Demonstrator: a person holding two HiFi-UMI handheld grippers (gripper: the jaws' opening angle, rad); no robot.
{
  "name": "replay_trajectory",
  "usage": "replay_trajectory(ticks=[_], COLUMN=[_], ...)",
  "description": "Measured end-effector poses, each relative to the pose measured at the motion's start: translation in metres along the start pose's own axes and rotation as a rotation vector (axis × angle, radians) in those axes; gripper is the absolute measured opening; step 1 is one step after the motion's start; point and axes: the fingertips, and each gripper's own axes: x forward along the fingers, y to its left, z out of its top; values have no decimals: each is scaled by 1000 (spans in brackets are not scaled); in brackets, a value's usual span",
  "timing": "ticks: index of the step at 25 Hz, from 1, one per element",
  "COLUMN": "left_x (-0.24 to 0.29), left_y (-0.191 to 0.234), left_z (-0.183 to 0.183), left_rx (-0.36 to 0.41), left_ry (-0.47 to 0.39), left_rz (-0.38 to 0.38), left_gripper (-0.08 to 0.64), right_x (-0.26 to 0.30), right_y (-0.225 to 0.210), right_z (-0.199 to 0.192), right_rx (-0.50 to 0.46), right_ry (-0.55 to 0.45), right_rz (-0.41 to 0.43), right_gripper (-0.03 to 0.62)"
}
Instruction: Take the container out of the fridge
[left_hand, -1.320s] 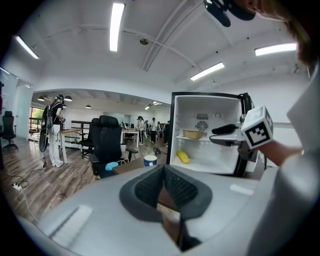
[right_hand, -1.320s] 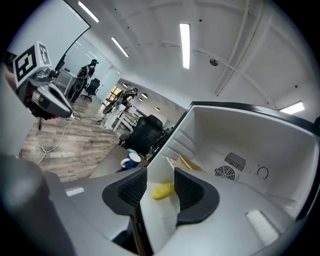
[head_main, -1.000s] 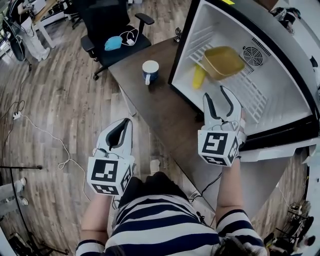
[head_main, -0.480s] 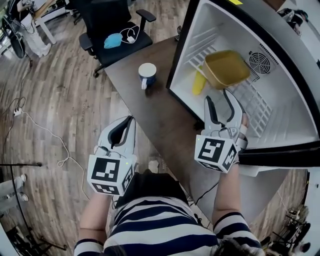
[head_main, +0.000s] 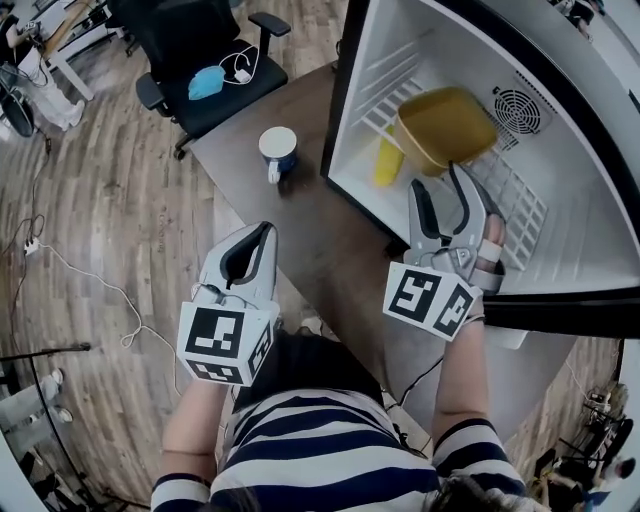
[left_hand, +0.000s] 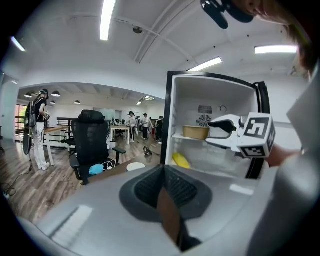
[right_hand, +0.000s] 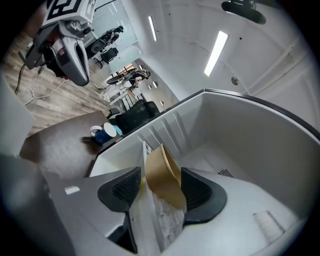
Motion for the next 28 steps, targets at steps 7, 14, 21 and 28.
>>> replay_trajectory(ticks=[7, 14, 21, 28], left_x=[20, 32, 41, 46], left_y=[11, 26, 28, 31], left_z=[4, -1, -4, -4], left_rx=[28, 25, 25, 31], left_ry=[10, 24, 32, 33], left_rz=[-83, -133, -168, -179], left_gripper=[0, 0, 0, 0], right_x=[13, 30, 39, 39], right_y=[6, 11, 12, 13], right_z=[-3, -3, -9, -9], right_rx=[-112, -247, -313, -329], right_ry=[87, 156, 212, 214], right_rz=[-22, -34, -39, -31], right_gripper=[255, 256, 250, 227])
